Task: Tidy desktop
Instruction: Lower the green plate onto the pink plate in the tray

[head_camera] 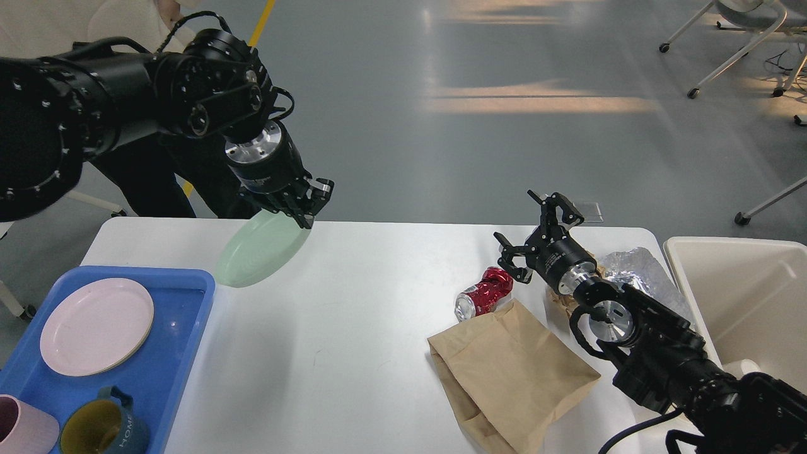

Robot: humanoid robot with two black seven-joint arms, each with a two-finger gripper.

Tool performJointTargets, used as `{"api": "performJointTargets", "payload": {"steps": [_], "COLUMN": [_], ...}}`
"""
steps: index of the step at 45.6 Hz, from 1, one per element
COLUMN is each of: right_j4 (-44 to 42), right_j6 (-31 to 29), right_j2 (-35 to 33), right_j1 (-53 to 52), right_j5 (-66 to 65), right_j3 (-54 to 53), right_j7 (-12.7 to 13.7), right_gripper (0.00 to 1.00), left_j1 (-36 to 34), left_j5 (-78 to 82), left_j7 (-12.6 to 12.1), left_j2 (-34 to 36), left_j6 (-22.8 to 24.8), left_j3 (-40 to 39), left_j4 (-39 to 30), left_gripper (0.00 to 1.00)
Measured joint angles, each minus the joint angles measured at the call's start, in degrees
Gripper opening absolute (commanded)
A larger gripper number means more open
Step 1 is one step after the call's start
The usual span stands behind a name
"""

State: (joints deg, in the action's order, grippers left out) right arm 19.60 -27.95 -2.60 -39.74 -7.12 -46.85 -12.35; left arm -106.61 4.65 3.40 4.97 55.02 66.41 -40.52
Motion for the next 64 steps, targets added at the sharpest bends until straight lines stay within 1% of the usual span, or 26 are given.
{"api": "performJointTargets", "payload": {"steps": [5,15,23,31,39,44,48,59,64], "right_j4": [0.0,0.0,0.0,0.0,0.0,0.0,0.0,0.0,0.0], "right_j6": [0.0,0.0,0.0,0.0,0.0,0.0,0.0,0.0,0.0], "right_j2": [0.0,0.0,0.0,0.0,-0.01,-0.01,-0.01,0.01,0.01], "right_j1": [0.0,0.0,0.0,0.0,0.0,0.0,0.0,0.0,0.0], "right_j5": [0.0,0.0,0.0,0.0,0.0,0.0,0.0,0.0,0.0], "right_j3": [0.0,0.0,0.0,0.0,0.0,0.0,0.0,0.0,0.0], "right_j7": [0.01,0.01,0.0,-0.03,-0.04,-0.04,-0.04,-0.03,-0.03], "right_gripper": [1.0,1.0,1.0,1.0,1.0,1.0,1.0,1.0,1.0], "left_j1": [-1.27,-2.36,-1.91,-0.3,5.11,8.47,11.49,19.87,22.75], "left_j5": [0.04,0.1,0.09,0.09,0.18,0.25,0.26,0.26,0.26], "left_j7": [-0.03,0.01,0.25,0.37,0.27,0.06,-0.05,-0.47,-0.62], "left_j2": [3.36,9.19,13.48,15.79,18.39,18.78,18.68,18.04,17.42], "left_j6": [0.0,-0.01,-0.04,-0.03,-0.03,-0.03,-0.03,-0.03,-0.11], "left_j3": [2.58,11.11,16.11,19.7,20.49,20.38,19.92,17.96,16.64], "left_j4": [0.0,0.07,0.11,0.16,1.1,2.4,4.57,13.17,15.45], "left_gripper": [0.0,0.0,0.0,0.0,0.0,0.0,0.0,0.01,0.01]}}
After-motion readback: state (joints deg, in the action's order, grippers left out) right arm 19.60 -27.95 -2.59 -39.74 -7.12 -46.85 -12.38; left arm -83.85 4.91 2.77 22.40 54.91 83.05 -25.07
